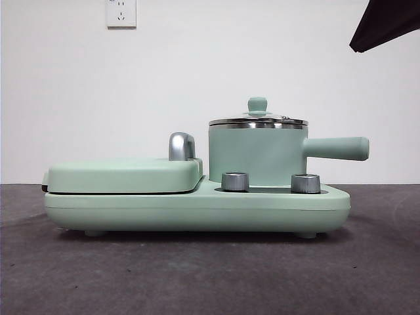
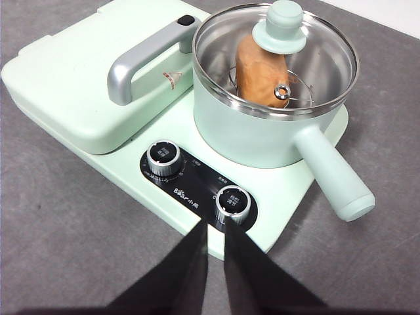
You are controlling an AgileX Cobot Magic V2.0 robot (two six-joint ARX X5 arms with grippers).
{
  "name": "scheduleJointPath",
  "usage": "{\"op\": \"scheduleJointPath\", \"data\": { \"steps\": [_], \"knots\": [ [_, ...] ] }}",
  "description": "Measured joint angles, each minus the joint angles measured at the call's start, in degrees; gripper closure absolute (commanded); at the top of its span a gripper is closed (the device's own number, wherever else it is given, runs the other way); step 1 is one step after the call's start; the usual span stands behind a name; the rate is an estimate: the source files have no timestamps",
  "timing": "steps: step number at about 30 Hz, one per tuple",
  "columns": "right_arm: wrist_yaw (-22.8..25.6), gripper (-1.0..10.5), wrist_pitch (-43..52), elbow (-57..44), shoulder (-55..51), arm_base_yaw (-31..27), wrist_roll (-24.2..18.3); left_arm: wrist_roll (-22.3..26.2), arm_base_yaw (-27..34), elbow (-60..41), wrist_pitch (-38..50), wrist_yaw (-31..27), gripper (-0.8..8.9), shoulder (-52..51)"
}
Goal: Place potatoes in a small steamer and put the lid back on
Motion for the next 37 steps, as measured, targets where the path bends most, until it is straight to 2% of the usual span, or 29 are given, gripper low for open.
{"op": "scheduleJointPath", "data": {
  "steps": [3,8,19,24,27,31,37],
  "knots": [
    [0.00,9.1,0.00,0.00,0.00,0.00,0.00,-1.97,1.03,-6.97,-1.81,0.02,8.07,-5.55],
    [0.00,9.1,0.04,0.00,-0.02,0.00,-0.02,-4.50,2.34,-6.82,-4.76,0.68,8.07,-8.00],
    [0.00,9.1,0.07,0.00,-0.04,0.00,-0.04,-5.55,2.34,-6.82,-5.01,0.74,8.07,-7.96],
    [4.72,9.1,0.31,-0.44,-1.20,-0.76,-5.05,-5.55,2.34,-6.82,-5.01,0.72,8.07,-7.96],
    [5.40,9.1,6.64,-6.03,-7.10,-5.68,-6.49,-5.55,2.34,-6.82,-5.01,0.72,8.07,-7.96],
    [5.60,9.1,18.75,-21.35,-21.18,-14.75,-5.97,-5.55,2.34,-6.82,-5.01,0.72,8.07,-7.96],
    [5.60,9.1,20.11,-37.51,-41.62,-26.25,-4.92,-5.55,2.34,-6.82,-5.01,0.72,8.07,-7.96]
  ]
}}
